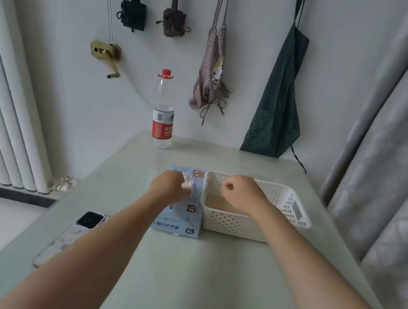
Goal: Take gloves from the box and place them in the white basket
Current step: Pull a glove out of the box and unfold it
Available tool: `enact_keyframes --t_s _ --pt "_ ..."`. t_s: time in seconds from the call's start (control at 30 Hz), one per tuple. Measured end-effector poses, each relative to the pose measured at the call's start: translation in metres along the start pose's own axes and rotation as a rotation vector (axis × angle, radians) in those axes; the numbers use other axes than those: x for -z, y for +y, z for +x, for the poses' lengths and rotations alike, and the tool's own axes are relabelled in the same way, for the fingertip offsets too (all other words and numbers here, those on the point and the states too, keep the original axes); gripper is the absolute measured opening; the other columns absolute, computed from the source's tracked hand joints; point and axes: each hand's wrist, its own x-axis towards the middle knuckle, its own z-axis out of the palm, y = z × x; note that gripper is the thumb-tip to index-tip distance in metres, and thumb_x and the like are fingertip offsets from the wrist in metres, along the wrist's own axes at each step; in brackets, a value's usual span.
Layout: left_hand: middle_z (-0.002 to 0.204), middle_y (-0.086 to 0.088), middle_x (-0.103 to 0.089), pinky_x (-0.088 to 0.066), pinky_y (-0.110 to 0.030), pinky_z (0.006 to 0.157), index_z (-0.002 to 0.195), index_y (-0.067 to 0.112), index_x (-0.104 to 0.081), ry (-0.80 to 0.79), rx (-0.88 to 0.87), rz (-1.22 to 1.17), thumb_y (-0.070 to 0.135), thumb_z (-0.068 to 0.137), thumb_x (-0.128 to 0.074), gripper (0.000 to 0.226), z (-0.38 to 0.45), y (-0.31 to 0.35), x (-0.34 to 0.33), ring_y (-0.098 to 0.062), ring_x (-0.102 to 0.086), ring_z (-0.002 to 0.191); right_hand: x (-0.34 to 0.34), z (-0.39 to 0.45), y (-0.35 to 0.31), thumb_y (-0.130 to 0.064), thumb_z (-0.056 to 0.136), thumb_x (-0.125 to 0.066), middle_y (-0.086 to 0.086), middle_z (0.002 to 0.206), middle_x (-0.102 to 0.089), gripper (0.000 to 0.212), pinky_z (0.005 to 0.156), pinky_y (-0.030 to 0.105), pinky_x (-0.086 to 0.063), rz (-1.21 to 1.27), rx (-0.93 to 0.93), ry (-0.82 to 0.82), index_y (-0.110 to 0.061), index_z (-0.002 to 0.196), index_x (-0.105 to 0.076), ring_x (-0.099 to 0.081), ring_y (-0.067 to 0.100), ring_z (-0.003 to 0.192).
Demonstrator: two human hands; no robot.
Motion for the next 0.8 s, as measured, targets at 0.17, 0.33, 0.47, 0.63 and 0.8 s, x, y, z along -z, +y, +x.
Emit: enact_keyframes --t_s 0.17,0.33,0.47,0.63,0.8 --pt "0.089 -0.006 -0.071 -0.051 -0.031 0.06 0.083 0.007 -0.072 -0.024 0.003 0.006 0.03 0.085 -0.063 0.025 0.015 -0.006 0.006 -0.02 -0.065 0.075 -0.005 0.015 -0.011 -0.015 0.085 -0.046 0.015 0.083 -0.066 0.021 0.058 0.03 -0.038 0.034 -0.015 -0.007 -0.001 0.081 -0.062 -0.049 0.02 0.063" --pt "0.087 -0.001 -0.073 -0.056 -0.034 0.077 0.082 0.01 -0.076 0.119 -0.134 -0.274 0.016 0.083 -0.067 0.011 0.029 -0.003 0.019 -0.019 -0.067 0.084 -0.021 0.036 -0.03 -0.015 0.093 -0.051 -0.002 0.098 -0.062 0.021 0.077 0.029 -0.048 0.141 0.041 -0.034 -0.013 0.104 -0.068 -0.058 0.017 0.091" --pt "0.087 0.002 -0.072 -0.051 -0.018 0.072 0.088 0.012 -0.074 0.223 -0.215 -0.523 0.016 0.084 -0.07 0.007 0.041 0.01 0.042 -0.008 -0.065 0.079 -0.03 0.055 -0.038 -0.024 0.089 -0.064 -0.002 0.1 -0.062 0.022 0.067 0.024 -0.043 0.298 0.016 -0.095 -0.016 0.11 -0.064 -0.058 0.016 0.089" --pt "0.08 0.008 -0.068 -0.047 -0.017 0.068 0.087 0.015 -0.072 0.344 -0.24 -0.719 0.019 0.086 -0.07 0.005 0.058 0.02 0.05 -0.001 -0.06 0.072 -0.03 0.074 -0.035 -0.016 0.087 -0.058 0.004 0.085 -0.069 0.013 0.07 0.031 -0.046 0.41 -0.028 0.015 -0.01 0.082 -0.069 -0.06 0.019 0.079" --pt "0.079 0.005 -0.067 -0.048 -0.024 0.066 0.091 0.014 -0.068 0.303 -0.125 -0.767 0.022 0.089 -0.066 0.008 0.072 0.012 0.043 -0.008 -0.062 0.07 -0.022 0.08 -0.031 -0.019 0.096 -0.049 0.014 0.086 -0.071 0.026 0.072 0.043 -0.056 0.561 -0.084 0.071 -0.007 0.09 -0.071 -0.067 0.034 0.081"
